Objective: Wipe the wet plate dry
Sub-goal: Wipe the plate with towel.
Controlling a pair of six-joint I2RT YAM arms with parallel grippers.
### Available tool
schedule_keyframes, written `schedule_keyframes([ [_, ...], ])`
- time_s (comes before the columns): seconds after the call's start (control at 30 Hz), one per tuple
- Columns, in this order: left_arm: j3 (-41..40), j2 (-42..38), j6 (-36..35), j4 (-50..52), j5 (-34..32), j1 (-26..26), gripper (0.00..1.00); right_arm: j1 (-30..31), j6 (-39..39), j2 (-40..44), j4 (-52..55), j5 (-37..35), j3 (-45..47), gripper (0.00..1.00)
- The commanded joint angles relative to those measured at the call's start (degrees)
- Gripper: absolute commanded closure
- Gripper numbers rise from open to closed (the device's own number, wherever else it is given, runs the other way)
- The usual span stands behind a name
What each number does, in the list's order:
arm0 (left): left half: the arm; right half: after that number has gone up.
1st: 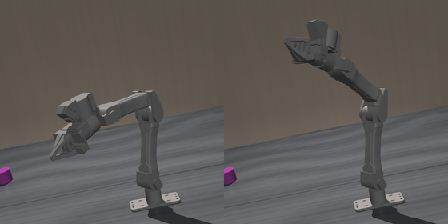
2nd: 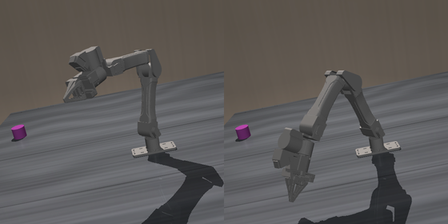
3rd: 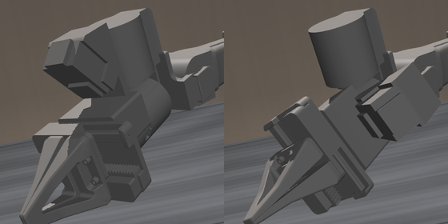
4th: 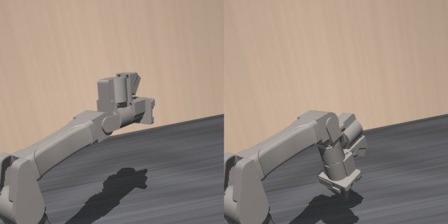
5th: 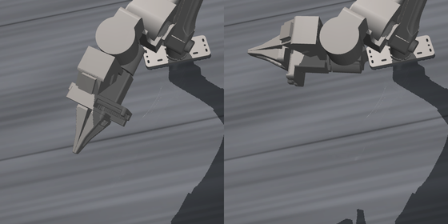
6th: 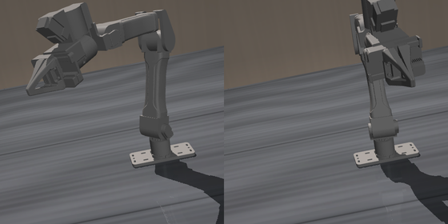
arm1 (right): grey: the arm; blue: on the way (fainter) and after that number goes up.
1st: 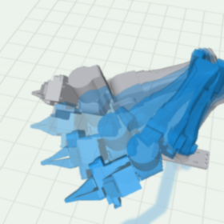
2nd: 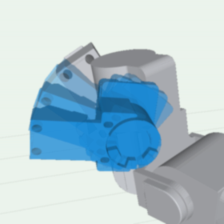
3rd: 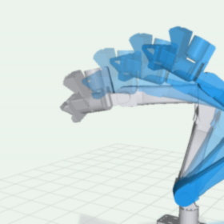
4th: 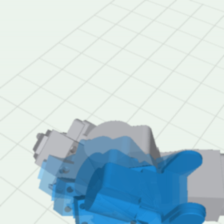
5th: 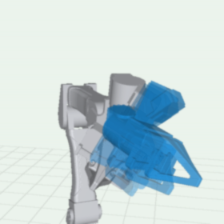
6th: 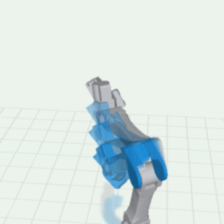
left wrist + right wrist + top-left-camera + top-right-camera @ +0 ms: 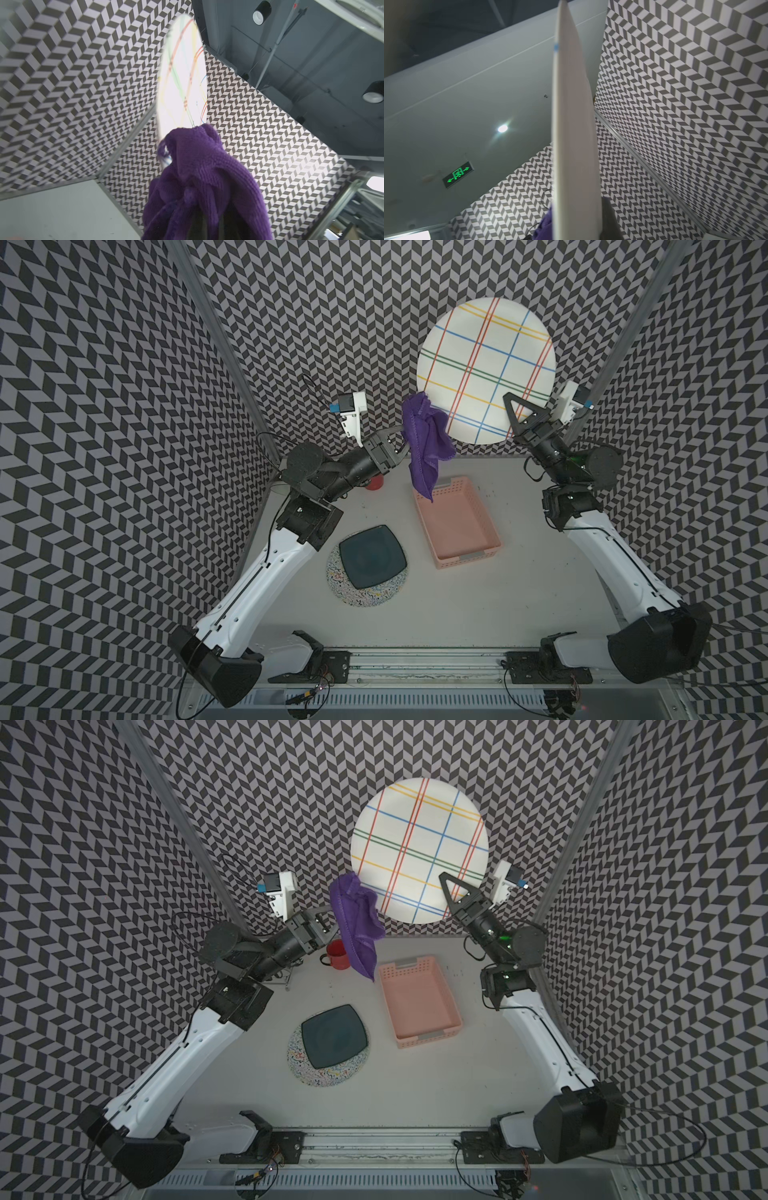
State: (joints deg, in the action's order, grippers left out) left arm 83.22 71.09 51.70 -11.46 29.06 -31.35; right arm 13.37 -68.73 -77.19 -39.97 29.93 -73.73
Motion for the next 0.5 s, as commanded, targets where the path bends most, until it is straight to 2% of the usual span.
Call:
schedule_keyframes([
  [0.0,2.3,-0.1,-11.6,11.5,-5.8,-0.4,1.0,3.5,9.9,3.2,8.1,-2.1,0.7,1.0],
  [0.1,3.8,1.8,-16.6,17.0,-11.9,-0.3,1.0,5.9,13.1,4.4,10.1,-2.5,0.6,1.0],
  [0.2,7.1,5.3,-22.7,25.6,-22.4,0.6,1.0,7.5,15.1,5.3,10.3,-1.5,0.9,1.0],
  [0.33,12.4,11.4,-32.0,32.8,-32.9,1.8,1.0,10.7,18.1,7.7,11.3,0.2,3.3,1.0],
  [0.4,15.1,13.3,-35.0,34.7,-35.8,1.8,1.0,13.7,21.7,9.3,15.2,0.0,4.5,1.0],
  [0.47,16.7,14.3,-37.2,34.9,-36.0,1.6,1.0,17.8,26.7,10.6,20.2,-3.0,5.1,1.0],
])
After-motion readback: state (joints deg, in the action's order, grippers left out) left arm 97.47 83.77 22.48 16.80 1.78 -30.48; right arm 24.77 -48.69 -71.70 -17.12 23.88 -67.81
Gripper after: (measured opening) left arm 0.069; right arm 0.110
